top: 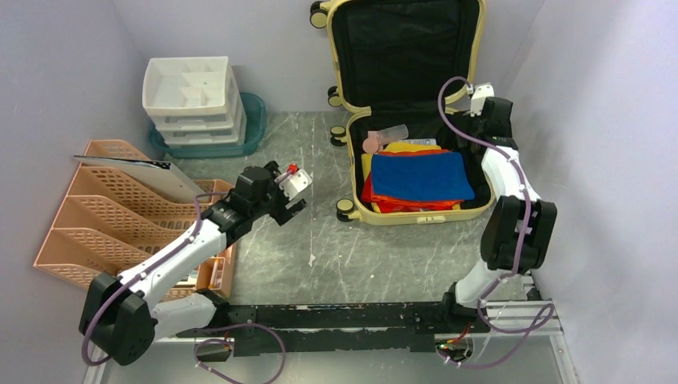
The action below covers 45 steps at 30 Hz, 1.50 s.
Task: Open, take out, and arrange the luggage
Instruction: Move the luggage to the center of the board.
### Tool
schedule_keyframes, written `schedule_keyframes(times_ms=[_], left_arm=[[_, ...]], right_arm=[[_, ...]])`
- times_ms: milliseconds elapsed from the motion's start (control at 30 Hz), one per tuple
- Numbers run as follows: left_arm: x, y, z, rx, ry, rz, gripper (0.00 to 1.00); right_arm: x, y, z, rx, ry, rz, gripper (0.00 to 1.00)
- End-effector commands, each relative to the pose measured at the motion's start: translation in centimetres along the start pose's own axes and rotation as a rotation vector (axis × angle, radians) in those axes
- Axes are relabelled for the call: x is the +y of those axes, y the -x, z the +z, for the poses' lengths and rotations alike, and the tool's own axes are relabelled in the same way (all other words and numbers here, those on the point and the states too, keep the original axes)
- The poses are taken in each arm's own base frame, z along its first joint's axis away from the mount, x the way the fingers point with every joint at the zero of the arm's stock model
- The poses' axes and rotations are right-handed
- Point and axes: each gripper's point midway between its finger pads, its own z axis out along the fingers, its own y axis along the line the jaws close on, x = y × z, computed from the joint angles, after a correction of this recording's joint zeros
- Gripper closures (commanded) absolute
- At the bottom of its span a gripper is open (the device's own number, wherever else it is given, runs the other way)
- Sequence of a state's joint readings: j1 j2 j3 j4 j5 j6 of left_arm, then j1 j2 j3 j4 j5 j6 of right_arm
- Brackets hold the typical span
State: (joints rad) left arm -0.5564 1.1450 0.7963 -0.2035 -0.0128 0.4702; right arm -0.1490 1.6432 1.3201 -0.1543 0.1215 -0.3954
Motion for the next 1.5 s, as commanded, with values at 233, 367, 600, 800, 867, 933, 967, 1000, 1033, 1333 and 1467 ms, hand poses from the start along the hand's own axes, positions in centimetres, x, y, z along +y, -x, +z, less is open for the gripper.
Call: schedule_keyframes(times_ms=[233, 367, 600, 800, 867, 933, 967, 1000, 1033, 1333, 1467], left_arm=[[-3.8, -1.5, 0.1, -0.133, -0.13, -0.024, 0.04], [-4.1, -3.0, 0.1, -0.126, -0.126, -0.027, 0.04], [-4.5, -3.7, -0.2, -0.143, -0.162, -0.039, 0.04], [-4.2, -3.6, -0.5, -0.157, -0.156, -0.053, 0.04], [-4.1, -3.8, -0.5, -0.151, -0.156, -0.058, 0.04], [-4.0, -3.7, -0.4, -0.151, -0.158, -0.06, 0.04], [-4.0, -3.6, -0.4, -0.153, -0.159, -0.061, 0.04], [-4.0, -3.6, -0.4, -0.153, -0.16, -0.063, 0.05], [-4.0, -3.7, -0.4, -0.153, -0.161, -0.064, 0.05], [-3.8, -3.8, -0.5, -0.154, -0.156, -0.072, 0.05], [-3.6, -3.8, -0.5, -0.153, -0.149, -0.079, 0.05]], right_arm=[[-1.5, 1.5, 7.8, 0.038, -0.06, 0.049, 0.12], [-1.5, 0.5, 9.3, 0.058, -0.081, 0.056, 0.14], [-0.8, -2.0, 11.5, 0.11, -0.088, 0.074, 0.26], [-1.6, -2.8, 12.8, 0.13, -0.102, 0.097, 0.44], [-1.8, -3.3, 13.4, 0.143, -0.101, 0.103, 0.49], [-2.1, -4.0, 13.9, 0.156, -0.105, 0.111, 0.55], [-2.2, -4.3, 14.0, 0.159, -0.107, 0.113, 0.59], [-2.3, -4.6, 14.1, 0.163, -0.11, 0.116, 0.63], [-2.5, -4.9, 14.1, 0.165, -0.113, 0.118, 0.67], [-3.3, -6.6, 14.4, 0.196, -0.139, 0.136, 1.0], [-4.1, -7.1, 14.6, 0.208, -0.171, 0.139, 1.0]])
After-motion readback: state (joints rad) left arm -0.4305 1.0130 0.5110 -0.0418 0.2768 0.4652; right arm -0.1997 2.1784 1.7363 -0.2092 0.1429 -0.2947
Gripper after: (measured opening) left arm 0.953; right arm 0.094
